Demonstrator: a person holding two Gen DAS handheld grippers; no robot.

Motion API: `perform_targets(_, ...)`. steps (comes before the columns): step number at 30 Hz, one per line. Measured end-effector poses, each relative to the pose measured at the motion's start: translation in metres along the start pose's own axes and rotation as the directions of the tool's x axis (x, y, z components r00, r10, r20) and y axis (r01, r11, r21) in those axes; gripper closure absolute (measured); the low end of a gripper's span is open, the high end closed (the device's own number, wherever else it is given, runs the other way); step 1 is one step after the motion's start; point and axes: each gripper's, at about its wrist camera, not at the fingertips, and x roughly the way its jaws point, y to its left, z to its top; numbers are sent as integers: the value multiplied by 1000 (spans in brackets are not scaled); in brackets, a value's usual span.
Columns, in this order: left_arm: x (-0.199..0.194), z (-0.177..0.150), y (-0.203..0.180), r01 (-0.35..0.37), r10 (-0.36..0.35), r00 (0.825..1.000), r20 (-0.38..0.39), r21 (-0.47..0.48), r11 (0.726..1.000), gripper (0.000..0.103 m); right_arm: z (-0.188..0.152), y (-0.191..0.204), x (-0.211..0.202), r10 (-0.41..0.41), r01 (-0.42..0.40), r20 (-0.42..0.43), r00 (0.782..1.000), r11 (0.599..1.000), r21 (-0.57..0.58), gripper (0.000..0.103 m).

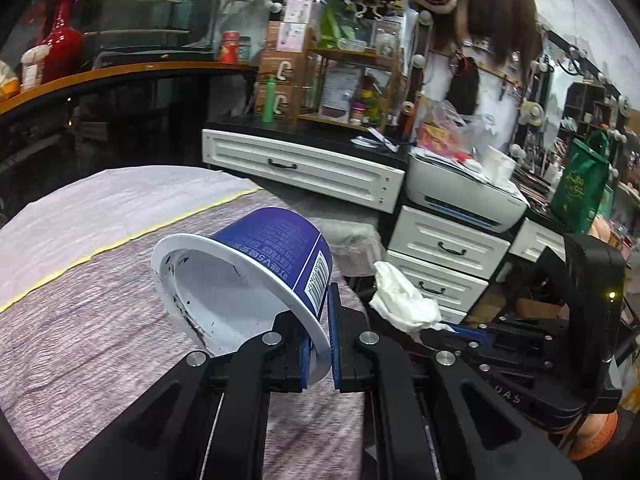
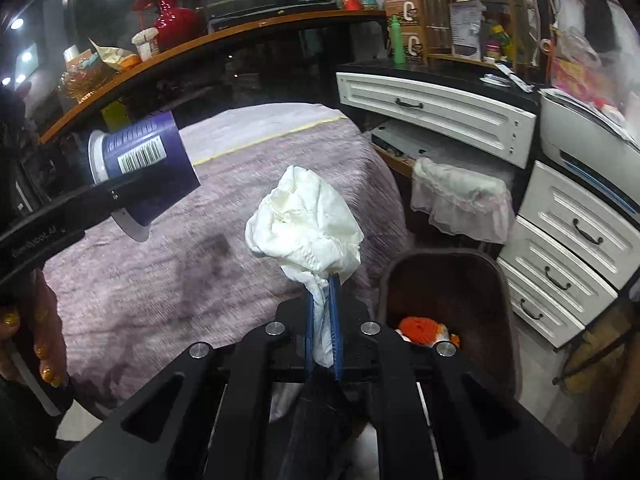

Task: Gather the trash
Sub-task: 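Carry the blue bowl and white paper to the black bin and release both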

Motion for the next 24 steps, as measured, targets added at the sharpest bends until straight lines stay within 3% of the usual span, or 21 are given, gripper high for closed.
perform_targets(11, 23, -12, -54, 75, -71, 996, -55, 83, 994, 95, -34, -58, 1, -82, 86, -44, 996, 991, 100, 95)
perform_targets(24, 55, -21, -82, 94, -79, 990, -120, 124, 988, 95, -75, -130, 73, -148, 193, -187, 971, 949, 250, 93)
